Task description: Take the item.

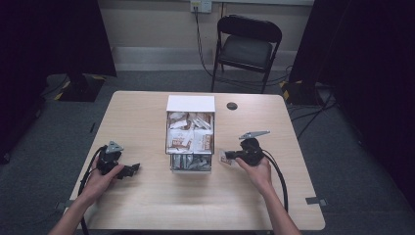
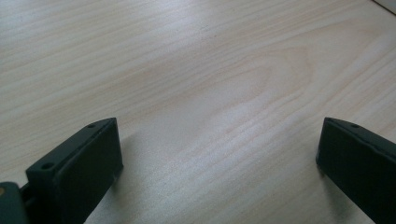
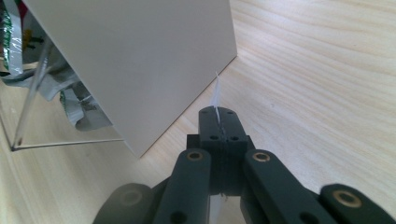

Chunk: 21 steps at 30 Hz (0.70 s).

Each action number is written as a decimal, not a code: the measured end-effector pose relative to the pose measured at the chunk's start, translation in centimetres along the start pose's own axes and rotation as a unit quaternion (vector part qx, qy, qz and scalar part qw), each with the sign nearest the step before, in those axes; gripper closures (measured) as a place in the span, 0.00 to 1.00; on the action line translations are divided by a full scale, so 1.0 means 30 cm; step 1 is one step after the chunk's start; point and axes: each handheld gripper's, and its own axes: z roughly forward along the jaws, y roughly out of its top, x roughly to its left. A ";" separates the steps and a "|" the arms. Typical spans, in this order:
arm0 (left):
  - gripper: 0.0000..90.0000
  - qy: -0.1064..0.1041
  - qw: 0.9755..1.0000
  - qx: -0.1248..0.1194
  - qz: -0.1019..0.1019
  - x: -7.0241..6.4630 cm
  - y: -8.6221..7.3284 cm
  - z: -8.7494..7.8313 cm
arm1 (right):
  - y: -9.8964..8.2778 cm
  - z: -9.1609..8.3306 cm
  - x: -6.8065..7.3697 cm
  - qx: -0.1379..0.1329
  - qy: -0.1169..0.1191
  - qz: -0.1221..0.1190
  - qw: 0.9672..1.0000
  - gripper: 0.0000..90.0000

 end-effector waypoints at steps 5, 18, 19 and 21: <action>0.00 0.000 1.000 0.000 0.000 0.000 0.000 0.000 | -0.007 0.019 -0.008 0.005 -0.003 0.004 1.000 1.00; 0.00 0.000 1.000 0.000 0.000 0.000 0.000 0.000 | -0.029 0.052 -0.040 0.012 -0.017 0.018 1.000 1.00; 0.00 0.000 1.000 0.000 0.000 0.000 0.000 0.000 | -0.029 0.052 -0.039 0.013 -0.019 0.016 1.000 0.99; 0.00 0.000 1.000 0.000 0.000 0.000 0.000 0.000 | -0.031 0.054 -0.040 0.013 -0.021 0.017 1.000 0.97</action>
